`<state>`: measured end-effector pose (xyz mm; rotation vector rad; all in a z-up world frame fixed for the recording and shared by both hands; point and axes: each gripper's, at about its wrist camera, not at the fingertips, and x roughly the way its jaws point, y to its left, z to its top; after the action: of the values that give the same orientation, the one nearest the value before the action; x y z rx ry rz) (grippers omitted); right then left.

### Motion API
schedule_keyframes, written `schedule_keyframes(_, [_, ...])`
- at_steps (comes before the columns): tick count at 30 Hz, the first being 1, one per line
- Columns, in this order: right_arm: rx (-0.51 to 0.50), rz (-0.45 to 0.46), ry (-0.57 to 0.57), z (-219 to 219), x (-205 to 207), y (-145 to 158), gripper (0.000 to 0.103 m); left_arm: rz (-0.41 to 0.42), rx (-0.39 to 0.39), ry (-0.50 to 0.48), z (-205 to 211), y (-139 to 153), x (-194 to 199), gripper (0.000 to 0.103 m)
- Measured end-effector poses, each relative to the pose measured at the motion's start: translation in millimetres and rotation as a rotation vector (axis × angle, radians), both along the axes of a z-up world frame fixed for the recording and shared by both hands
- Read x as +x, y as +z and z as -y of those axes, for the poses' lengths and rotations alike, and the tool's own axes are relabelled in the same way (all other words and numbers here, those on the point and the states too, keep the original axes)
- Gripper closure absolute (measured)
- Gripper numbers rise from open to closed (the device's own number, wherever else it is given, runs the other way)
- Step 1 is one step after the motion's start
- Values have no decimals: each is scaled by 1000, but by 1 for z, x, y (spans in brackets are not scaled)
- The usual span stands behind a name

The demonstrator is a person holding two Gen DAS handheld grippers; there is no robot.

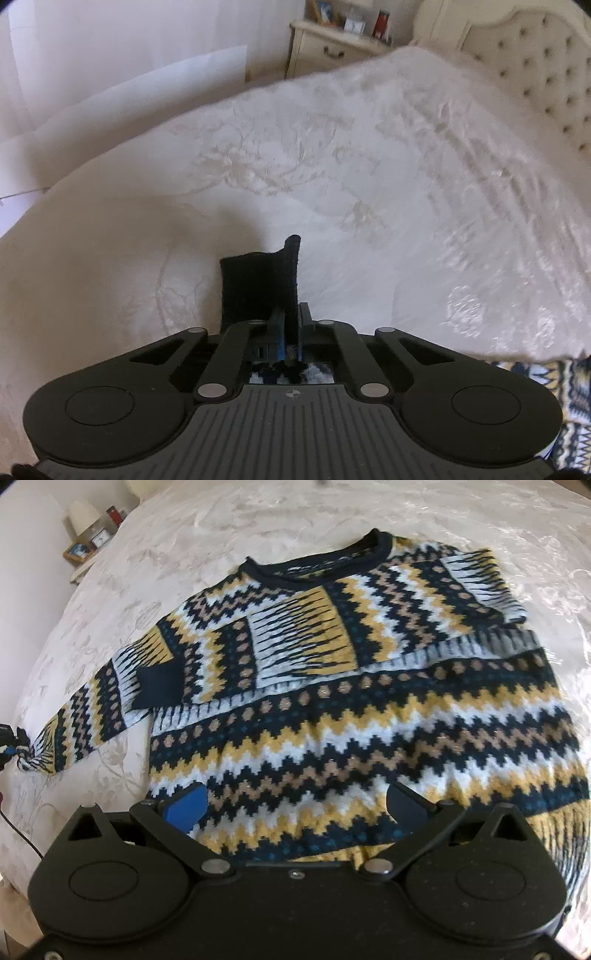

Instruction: Fold small clothes

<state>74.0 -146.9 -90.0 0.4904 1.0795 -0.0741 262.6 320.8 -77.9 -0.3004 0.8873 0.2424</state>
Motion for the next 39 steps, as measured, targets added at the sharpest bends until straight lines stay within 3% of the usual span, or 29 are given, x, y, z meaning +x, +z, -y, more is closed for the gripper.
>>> schedule_keyframes(10, [30,-5,77,3,8,-9,0,178,-33,-109,47,63,-34,98])
schedule_keyframes(18, [72,9,122,33,0,-13,0,295,-43,-271,155,108,-52,98])
schedule_keyframes(22, [83,16,127,60,-7,-15,0,322,-65,-373,221,115,-51,98])
schedule_keyframes(26, [91,30,122,93,-14,-16,0,319,-109,-444,287,108,-53,98])
schedule_keyframes(32, [97,37,117,142,-24,-23,0,261,-145,-529,382,72,-58,97])
schedule_keyframes(39, [98,38,81,185,-36,-28,0,142,-59,-673,450,29,-65,92])
